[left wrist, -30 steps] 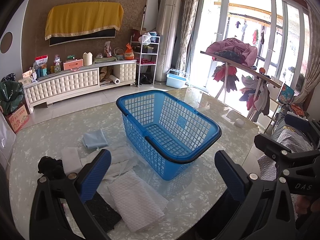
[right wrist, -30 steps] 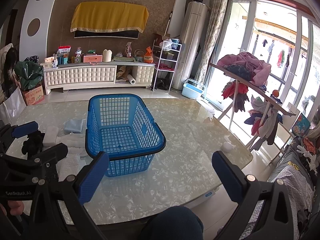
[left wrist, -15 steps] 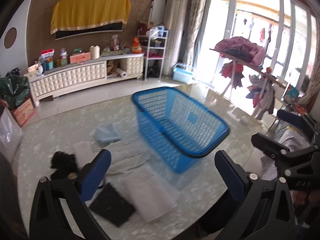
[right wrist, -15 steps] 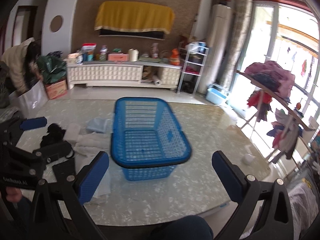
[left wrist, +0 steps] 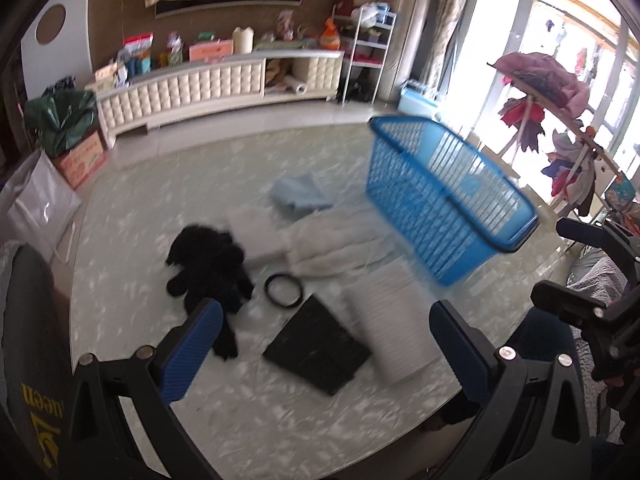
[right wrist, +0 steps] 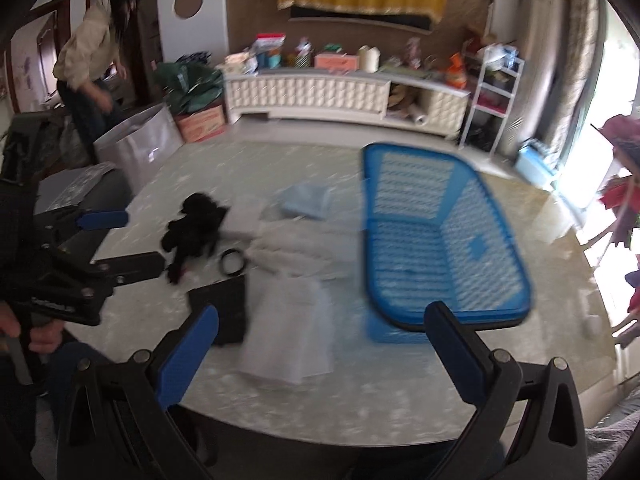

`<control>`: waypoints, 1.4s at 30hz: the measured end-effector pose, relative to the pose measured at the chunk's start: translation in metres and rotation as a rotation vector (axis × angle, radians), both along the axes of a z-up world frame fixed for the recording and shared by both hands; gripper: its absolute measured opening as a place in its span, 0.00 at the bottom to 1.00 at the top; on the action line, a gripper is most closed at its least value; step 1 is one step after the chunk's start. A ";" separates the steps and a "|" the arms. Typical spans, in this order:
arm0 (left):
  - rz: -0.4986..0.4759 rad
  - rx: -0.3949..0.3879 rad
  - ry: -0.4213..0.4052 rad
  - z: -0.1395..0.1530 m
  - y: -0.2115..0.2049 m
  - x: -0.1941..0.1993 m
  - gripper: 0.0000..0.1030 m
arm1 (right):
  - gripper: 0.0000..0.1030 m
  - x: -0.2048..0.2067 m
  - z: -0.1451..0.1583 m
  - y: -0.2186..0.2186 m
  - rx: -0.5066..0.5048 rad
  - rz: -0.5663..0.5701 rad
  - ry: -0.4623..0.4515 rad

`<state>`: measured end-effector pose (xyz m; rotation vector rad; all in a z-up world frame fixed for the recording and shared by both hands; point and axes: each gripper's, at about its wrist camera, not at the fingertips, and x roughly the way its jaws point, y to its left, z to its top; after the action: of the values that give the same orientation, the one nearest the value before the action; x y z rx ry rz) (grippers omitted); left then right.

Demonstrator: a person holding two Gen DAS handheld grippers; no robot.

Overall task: Organize soft objects
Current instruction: 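Move both tools toward the soft items beside the blue basket, then grasp the white quilted pad with the right tool while the left tool grasps the black felt square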

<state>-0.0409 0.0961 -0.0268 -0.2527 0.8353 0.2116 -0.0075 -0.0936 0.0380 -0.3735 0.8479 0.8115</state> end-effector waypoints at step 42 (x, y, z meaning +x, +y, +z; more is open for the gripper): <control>-0.248 0.041 0.417 -0.141 0.028 0.067 1.00 | 0.85 0.054 -0.123 0.048 -0.272 0.016 0.320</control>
<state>0.0259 0.1242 -0.1678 -0.0635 1.2645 0.0472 0.0465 -0.0452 -0.0854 -0.4976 1.2621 0.7830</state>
